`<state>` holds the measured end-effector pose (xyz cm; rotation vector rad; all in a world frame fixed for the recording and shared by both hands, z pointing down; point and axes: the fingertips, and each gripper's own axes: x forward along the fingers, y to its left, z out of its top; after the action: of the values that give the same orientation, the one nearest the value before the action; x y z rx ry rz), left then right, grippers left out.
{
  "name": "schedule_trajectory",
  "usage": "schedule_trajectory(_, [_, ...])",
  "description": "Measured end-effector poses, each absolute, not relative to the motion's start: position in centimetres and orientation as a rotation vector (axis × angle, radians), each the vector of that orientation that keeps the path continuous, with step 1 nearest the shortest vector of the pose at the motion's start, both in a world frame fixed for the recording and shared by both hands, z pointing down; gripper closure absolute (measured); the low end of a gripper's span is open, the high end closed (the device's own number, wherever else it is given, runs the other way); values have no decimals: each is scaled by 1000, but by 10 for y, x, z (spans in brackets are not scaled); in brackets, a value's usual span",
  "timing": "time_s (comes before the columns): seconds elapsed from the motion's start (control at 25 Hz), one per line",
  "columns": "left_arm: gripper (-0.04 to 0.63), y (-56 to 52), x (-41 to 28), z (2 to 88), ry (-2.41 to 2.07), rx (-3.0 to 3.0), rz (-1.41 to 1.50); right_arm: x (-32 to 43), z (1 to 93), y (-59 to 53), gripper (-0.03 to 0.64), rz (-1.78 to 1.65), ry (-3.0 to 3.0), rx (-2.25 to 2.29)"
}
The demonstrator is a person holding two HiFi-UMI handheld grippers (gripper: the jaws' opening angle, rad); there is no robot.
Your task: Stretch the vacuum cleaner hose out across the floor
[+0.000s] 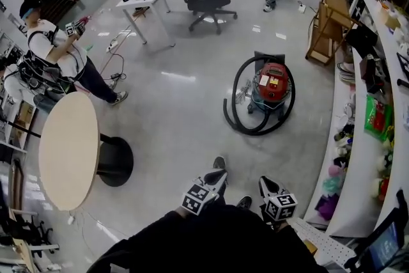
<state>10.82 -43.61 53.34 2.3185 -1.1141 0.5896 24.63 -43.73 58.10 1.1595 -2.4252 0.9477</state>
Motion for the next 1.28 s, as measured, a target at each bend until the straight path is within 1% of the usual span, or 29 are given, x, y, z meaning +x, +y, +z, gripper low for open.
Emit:
schedule_trajectory(0.16, [574,-493,115,549,-1052,2322,563,252,592,-486,602,944,-2373,1195])
schedule_trajectory(0.36, [574,-600,118,554,-938,2368,497,256,583,-566,601,908,-2285,1323])
schedule_trajectory(0.52, [574,-666,122,543,-806,2443,465,243,565,-629,603,891,-2237,1384])
schedule_trajectory(0.68, [574,-710,111,557,-700,2466,488,221,566,-669,603,899,-2205,1414])
schedule_trajectory(1.04, [574,-789,97,575,-729,2497,557,228,587,-740,603,934,-2173,1447])
schedule_trajectory(1.28, [574,-857,113,575,-901,2492,609,232,618,-826,603,955,-2345,1236])
